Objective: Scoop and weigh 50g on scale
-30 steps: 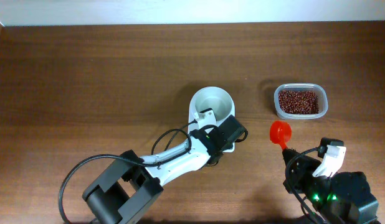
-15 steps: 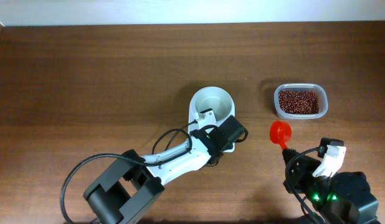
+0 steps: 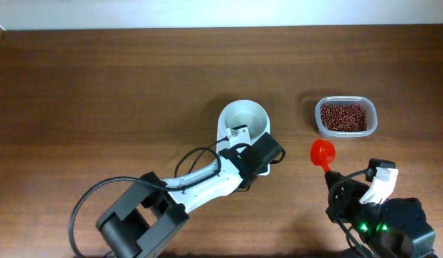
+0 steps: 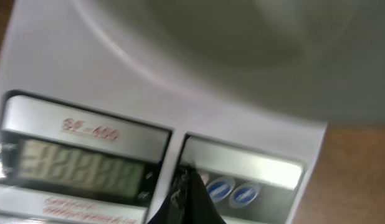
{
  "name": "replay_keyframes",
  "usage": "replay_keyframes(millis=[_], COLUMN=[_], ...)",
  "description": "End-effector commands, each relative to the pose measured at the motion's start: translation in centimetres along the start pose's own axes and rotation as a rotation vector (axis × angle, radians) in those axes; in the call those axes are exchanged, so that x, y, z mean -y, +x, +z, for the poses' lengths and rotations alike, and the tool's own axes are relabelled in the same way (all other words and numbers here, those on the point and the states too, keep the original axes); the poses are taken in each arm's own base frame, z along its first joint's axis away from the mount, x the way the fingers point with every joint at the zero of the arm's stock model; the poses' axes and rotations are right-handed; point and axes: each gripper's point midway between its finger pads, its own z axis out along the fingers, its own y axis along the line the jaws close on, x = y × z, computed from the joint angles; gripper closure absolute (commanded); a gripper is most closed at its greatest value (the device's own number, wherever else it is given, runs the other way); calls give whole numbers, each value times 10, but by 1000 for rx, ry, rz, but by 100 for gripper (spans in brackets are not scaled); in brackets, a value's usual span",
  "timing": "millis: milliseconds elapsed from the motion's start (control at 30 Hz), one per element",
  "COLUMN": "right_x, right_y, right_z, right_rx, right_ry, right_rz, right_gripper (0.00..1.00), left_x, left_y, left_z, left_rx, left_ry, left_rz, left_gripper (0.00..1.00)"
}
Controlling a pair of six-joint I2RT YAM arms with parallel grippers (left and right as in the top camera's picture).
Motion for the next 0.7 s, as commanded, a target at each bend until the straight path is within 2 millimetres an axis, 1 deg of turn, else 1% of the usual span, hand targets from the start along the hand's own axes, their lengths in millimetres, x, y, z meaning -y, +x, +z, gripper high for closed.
replay_keyframes(millis=[0, 33, 100, 133, 167, 200, 233, 267, 300, 333, 400, 433, 500, 533, 567, 600, 633, 667], right_x=[-1, -1, 2, 5, 5, 3, 1, 1, 2, 2, -1, -3, -2, -2, -6, -8, -11, -15], right_y=[-9, -10, -11, -14, -17, -25, -30, -35, -39, -42, -50, -53, -50, -47, -45, -43, -41, -39], right_z=[-6, -6, -6, -6, -6, -7, -7, -7, -5, -3, 6, 13, 34, 40, 46, 47, 47, 47], right_rx=[37, 37, 46, 60, 76, 110, 131, 150, 165, 175, 184, 182, 134, 110, 85, 76, 65, 52], right_ry=[7, 7, 20, 38, 41, 39, 33, 37, 49, 60, 62, 63, 93, 95, 79, 70, 50, 28], right_rz=[-10, -10, -9, -9, -8, -7, -6, -5, -3, -2, -1, -1, 2, 1, -1, -1, -2, -2], right_gripper=[96, 96, 96, 96, 96, 96, 96, 96, 96, 96, 96, 96, 96, 96, 96, 96, 96, 96], left_x=[1, -9, -18, -24, -28, -41, -48, -59, -71, -79, -82, -82, -79, -75, -65, -59, -53, -47], left_y=[-11, -13, -17, -24, -28, -36, -38, -41, -35, -30, -27, -27, -24, -19, -9, -8, -10, -6], left_z=[-51, -74, -100, -122, -135, -156, -161, -166, -166, -166, -165, -166, -165, -165, -168, -173, -182, -192], left_rx=[9, 6, 17, 54, 79, 127, 142, 154, 120, 95, 78, 77, 52, 30, 0, -3, 2, -18], left_ry=[57, 50, 60, 75, 78, 59, 39, -5, -45, -70, -77, -82, -73, -38, 44, 81, 110, 181], left_rz=[119, 126, 200, 295, 366, 479, 497, 501, 519, 530, 559, 620, 970, 1057, 1163, 1177, 1178, 1224], left_gripper=[100, 95, 87, 72, 56, 1, 1, 1, 1, 1, 1, 1, 1, 1, 1, 1, 1, 1])
